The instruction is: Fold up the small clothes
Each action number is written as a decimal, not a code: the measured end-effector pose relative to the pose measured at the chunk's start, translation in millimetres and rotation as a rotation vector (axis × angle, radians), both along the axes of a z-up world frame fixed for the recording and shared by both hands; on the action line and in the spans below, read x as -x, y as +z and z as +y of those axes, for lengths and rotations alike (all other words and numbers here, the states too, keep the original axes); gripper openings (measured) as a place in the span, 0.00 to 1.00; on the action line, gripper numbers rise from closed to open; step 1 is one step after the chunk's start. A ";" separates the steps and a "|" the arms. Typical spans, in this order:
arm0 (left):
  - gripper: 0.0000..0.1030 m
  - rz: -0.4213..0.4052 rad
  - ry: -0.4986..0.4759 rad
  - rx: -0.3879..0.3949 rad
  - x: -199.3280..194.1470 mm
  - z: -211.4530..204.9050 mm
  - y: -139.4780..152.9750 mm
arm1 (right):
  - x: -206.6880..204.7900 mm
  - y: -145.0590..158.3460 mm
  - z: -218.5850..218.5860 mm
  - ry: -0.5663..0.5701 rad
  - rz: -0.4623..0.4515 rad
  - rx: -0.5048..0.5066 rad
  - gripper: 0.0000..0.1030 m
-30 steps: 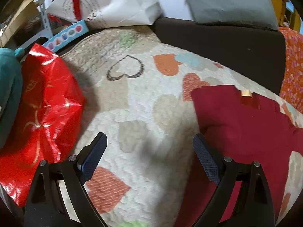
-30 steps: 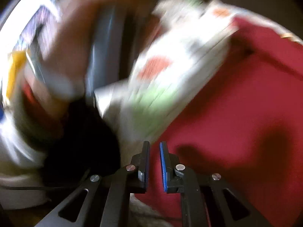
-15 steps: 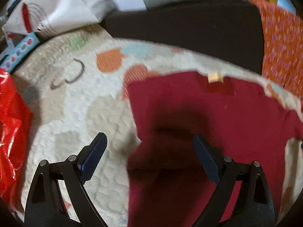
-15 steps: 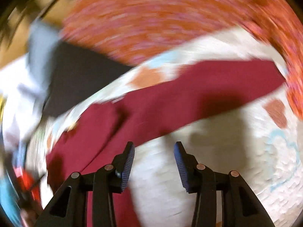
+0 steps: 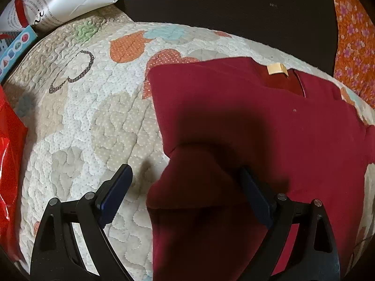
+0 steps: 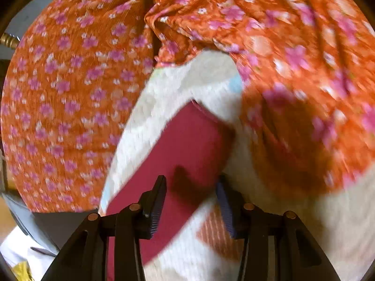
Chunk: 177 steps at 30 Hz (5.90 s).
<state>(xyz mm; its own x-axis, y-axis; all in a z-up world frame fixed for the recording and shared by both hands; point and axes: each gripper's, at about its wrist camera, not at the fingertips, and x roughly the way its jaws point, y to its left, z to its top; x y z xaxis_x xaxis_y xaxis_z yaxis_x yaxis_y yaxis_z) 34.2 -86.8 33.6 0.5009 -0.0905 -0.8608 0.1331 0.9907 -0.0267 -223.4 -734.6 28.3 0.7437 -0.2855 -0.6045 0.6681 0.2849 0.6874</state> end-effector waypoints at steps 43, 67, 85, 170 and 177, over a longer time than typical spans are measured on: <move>0.90 -0.041 0.095 0.157 -7.8 45.8 34.3 | -184.5 86.7 363.8 1.041 0.216 0.600 0.44; 0.91 -0.001 0.080 0.078 -0.7 51.4 18.0 | -146.6 39.7 315.0 0.956 0.406 0.522 0.34; 0.91 0.050 0.099 0.017 58.5 90.9 11.4 | -193.5 82.6 457.8 1.268 0.168 0.415 0.38; 0.91 0.257 -0.134 0.071 221.4 93.9 -5.9 | 52.4 4.0 354.9 1.291 0.541 0.123 0.51; 0.91 0.277 -0.153 0.033 247.7 90.1 -15.4 | 64.3 -12.4 361.8 1.280 0.532 0.081 0.53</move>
